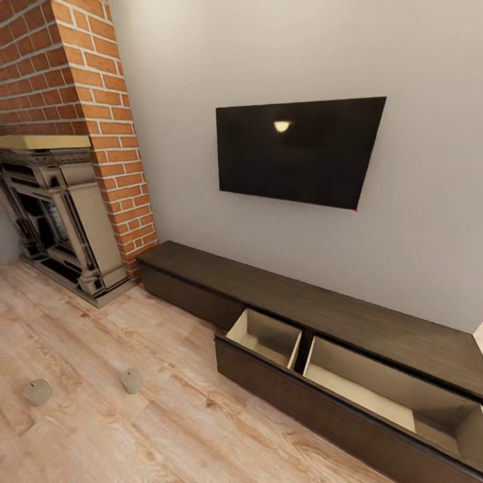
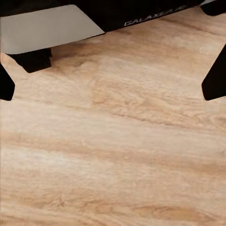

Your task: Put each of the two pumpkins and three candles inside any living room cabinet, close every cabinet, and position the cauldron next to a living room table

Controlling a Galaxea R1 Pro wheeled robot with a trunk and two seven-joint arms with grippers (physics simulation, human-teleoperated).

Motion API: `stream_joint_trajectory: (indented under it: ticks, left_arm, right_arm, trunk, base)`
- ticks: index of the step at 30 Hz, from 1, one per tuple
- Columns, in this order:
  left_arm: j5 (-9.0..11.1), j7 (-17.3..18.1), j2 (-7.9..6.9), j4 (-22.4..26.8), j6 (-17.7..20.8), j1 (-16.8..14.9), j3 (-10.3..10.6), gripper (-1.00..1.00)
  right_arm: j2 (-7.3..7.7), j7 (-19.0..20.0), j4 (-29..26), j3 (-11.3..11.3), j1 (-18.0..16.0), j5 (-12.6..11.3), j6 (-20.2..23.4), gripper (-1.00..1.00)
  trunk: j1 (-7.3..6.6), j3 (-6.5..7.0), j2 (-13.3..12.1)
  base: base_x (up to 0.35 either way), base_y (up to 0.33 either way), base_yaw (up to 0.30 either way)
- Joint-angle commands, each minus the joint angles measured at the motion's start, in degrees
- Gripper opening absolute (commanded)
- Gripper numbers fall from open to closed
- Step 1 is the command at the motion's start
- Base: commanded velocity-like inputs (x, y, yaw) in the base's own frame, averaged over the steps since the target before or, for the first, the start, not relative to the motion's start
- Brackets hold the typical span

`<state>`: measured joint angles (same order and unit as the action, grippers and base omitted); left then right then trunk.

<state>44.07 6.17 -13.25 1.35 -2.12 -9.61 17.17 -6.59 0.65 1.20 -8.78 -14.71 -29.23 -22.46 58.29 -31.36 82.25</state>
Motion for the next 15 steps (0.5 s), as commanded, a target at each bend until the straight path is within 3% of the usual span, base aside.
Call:
stream_joint_trajectory:
  ticks: [1,4,6,9,15]
  left_arm:
    - [0.6,0.2,-0.01,0.0,-0.2,-0.1,0.4,1.0]
    - [0.8,0.3,0.08,0.5,-0.3,-0.1,0.1,1.0]
    - [1.0,0.6,0.17,1.7,-0.4,-0.2,0.0,1.0]
    - [1.1,0.6,0.64,6.2,-0.4,-0.3,-0.2,1.0]
    - [1.2,0.4,1.6,8.6,-1.0,-0.3,-0.5,1.0]
  right_arm:
    - [-1.23,-2.1,-0.7,-0.6,-0.1,2.4,-0.1,1.0]
    - [-3.34,-5.5,-5.6,-0.9,-0.1,9.7,3.6,1.0]
    - [-3.4,-6.1,-7.9,-1.0,-0.1,12.6,6.3,1.0]
    - [-3.4,-6.3,-9.0,-1.1,-0.1,14.2,6.9,1.0]
    - [-3.4,-6.5,-9.4,-1.1,-0.1,14.4,6.1,1.0]
  trunk:
    - [0.0,-0.05,0.0]
    - [0.0,-0.05,0.0]
    - [0.0,-0.05,0.0]
    - [0.0,-0.05,0.0]
    - [0.0,-0.05,0.0]
  base:
    - [0.0,0.0,0.275]
    - [0.0,0.0,0.276]
    - [0.0,0.0,0.276]
    - [0.002,0.0,0.234]
    - [0.074,0.006,0.063]
